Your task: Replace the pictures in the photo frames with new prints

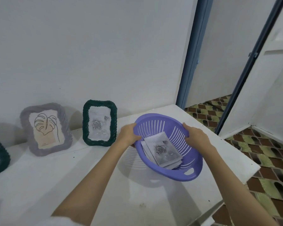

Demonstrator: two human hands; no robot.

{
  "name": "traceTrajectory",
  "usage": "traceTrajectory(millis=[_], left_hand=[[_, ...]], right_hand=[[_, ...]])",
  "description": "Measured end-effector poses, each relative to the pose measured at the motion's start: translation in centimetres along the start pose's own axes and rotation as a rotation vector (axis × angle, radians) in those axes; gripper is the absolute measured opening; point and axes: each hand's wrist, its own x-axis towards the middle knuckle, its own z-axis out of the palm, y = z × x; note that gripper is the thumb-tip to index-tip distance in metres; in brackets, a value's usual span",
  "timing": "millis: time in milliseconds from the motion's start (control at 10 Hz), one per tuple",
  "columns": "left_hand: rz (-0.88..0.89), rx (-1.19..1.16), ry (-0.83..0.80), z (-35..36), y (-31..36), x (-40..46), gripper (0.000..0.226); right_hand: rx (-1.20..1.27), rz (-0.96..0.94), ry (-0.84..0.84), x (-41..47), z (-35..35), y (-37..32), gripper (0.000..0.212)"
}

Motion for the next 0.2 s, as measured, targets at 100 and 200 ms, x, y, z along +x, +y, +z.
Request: traceTrajectory(millis=[100,200], left_hand=[[0.025,0.031,0.052,-1.0,-0.8,-0.5,0.058],[0.036,0.073,0.209,-3.8,-2.6,-2.2,0.053]], right_hand=[[-0.081,0.05,0.045,-0.2,-0.1,-1.5,0.062],[-0.039,-0.056,0.219,-1.0,-0.3,-5.6,0.059]])
